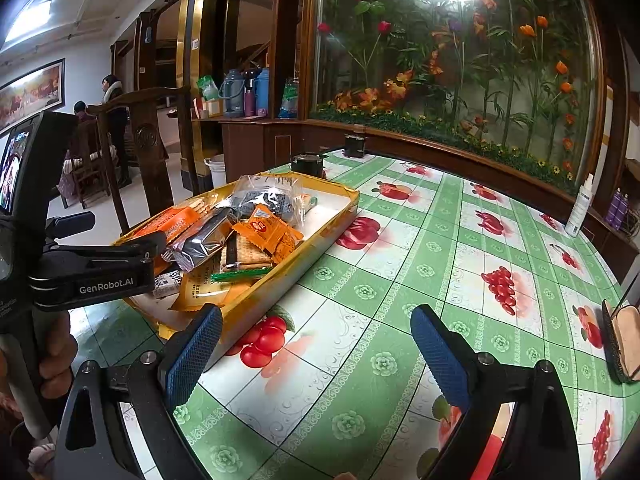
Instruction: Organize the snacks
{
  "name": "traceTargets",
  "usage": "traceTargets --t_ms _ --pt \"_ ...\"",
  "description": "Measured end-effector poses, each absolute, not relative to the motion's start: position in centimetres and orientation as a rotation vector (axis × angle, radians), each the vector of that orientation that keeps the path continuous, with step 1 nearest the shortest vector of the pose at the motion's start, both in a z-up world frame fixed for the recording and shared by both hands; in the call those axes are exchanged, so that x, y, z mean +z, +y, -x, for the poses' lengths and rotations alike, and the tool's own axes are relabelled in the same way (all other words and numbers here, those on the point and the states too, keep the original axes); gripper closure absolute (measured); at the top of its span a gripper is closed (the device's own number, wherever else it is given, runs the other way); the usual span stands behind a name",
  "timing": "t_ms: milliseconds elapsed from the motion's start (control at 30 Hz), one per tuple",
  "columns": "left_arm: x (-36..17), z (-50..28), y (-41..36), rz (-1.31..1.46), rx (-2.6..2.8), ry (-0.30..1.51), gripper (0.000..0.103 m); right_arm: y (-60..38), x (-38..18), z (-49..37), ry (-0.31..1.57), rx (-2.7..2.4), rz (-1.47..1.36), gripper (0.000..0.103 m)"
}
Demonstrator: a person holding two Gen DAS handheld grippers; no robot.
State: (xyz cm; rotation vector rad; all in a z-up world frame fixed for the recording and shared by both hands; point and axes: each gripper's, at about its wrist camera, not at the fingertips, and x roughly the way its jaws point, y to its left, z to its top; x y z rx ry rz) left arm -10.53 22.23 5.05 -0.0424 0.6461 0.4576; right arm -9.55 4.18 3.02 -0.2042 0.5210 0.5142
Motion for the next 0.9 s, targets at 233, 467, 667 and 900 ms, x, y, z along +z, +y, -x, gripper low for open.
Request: traceTargets --t_ms 233,467,667,900 --pt "5.00 10.42 22.19 0.042 0.453 0.648 0.000 4.18 3.06 9.54 0.522 0.515 0.204 0.006" --pt "5.06 10.40 22.19 0.043 0.453 0.649 0.000 4.20 3.00 9.53 0.523 0.514 0.207 0.006" --pt "5.09 10.39 22.17 0.043 0.451 0.651 0.000 4.15 3.00 9.52 0.522 0.514 0.206 0.006" --pt "4.75 10.45 22.39 0.043 0.449 0.658 0.000 3.97 2.85 9.45 0.523 0.514 0.205 0.006"
